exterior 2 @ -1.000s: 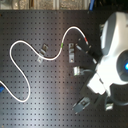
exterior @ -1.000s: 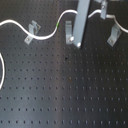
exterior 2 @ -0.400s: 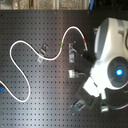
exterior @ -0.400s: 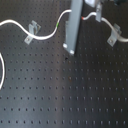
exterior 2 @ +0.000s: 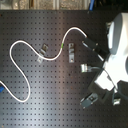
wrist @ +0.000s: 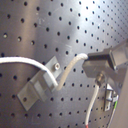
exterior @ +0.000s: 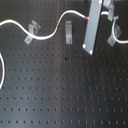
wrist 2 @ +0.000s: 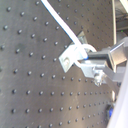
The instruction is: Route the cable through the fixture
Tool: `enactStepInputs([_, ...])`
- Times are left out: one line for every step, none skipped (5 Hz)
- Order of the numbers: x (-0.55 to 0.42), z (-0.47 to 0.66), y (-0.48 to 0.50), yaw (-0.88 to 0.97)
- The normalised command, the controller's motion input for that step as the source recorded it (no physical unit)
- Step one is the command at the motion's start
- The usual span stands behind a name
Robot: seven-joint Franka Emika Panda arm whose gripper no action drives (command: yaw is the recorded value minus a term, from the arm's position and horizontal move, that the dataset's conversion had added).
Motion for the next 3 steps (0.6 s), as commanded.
enactStepInputs([0.086, -0.03, -0.546, 0.04])
enactStepInputs([0.61, -0.05, -0.2, -0.02])
enactStepInputs([0.567, -0.02, 0.058, -0.12])
